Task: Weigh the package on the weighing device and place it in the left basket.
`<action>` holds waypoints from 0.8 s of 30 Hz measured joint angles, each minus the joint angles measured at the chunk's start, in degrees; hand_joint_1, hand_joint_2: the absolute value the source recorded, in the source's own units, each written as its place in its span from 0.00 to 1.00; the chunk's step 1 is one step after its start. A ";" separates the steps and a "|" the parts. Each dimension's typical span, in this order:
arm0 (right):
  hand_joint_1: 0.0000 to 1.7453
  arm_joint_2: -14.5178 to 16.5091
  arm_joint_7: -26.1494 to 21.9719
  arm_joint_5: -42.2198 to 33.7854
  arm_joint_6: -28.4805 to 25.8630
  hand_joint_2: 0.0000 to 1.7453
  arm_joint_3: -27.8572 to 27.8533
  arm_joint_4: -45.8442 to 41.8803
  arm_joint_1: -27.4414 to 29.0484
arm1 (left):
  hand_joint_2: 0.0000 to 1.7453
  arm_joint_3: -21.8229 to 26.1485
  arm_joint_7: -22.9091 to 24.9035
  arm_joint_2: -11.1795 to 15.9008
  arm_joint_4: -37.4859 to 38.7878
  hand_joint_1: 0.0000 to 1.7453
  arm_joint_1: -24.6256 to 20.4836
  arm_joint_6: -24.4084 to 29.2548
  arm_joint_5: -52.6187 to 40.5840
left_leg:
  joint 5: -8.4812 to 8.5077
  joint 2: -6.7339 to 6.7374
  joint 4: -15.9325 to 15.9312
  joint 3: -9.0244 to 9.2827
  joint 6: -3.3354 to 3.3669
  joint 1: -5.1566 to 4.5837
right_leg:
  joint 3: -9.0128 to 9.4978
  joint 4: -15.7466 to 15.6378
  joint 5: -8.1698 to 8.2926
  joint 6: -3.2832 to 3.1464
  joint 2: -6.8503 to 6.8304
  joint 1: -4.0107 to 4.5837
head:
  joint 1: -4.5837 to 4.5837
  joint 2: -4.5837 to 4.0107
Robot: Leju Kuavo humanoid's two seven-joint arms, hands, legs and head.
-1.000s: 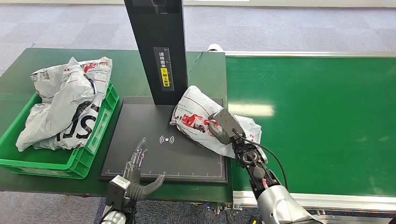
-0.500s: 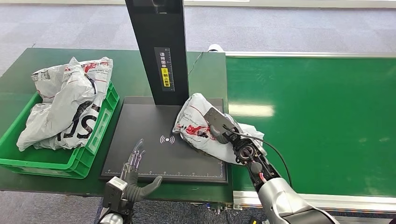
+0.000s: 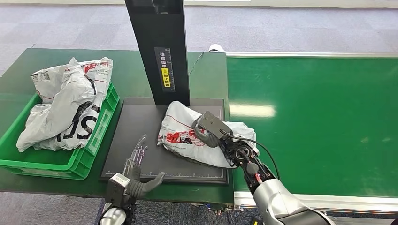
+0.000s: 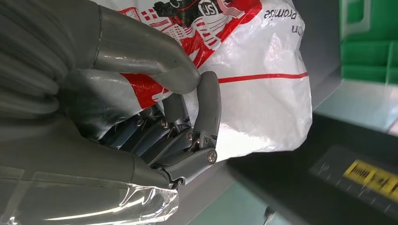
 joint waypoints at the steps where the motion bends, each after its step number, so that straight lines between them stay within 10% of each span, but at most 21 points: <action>1: 1.00 0.62 0.48 0.02 0.31 1.00 0.31 0.15 -0.40 | 1.00 -0.01 -0.08 0.02 0.37 0.00 -0.37 0.19 0.01 | 0.00 0.00 0.00 0.00 0.00 0.00 | 0.00 0.00 0.00 0.00 0.00 0.00 | 0.00 0.00; 5: 1.00 2.70 2.24 0.02 0.52 1.00 1.39 0.72 -1.85 | 1.00 -0.03 -0.38 0.04 1.44 0.00 -1.22 0.68 0.05 | 0.01 0.00 0.01 -0.01 -0.01 0.00 | 0.00 0.00 0.00 0.00 -0.01 0.00 | 0.00 0.00; 9: 0.04 3.90 4.88 0.31 -0.80 1.00 2.07 1.24 -2.85 | 1.00 -0.20 -0.40 0.04 2.07 0.00 -1.56 0.57 0.14 | 0.01 0.00 0.01 -0.02 -0.01 -0.01 | -0.01 0.00 0.00 0.00 -0.01 -0.01 | 0.01 0.00; 24: 0.00 3.02 -4.94 -6.89 -6.05 1.00 0.01 0.69 -3.61 | 1.00 -0.19 -0.88 0.52 1.85 0.00 -0.79 1.62 1.18 | 0.01 0.00 0.01 -0.01 -0.01 -0.01 | -0.02 0.00 0.00 0.00 -0.01 -0.01 | 0.01 0.00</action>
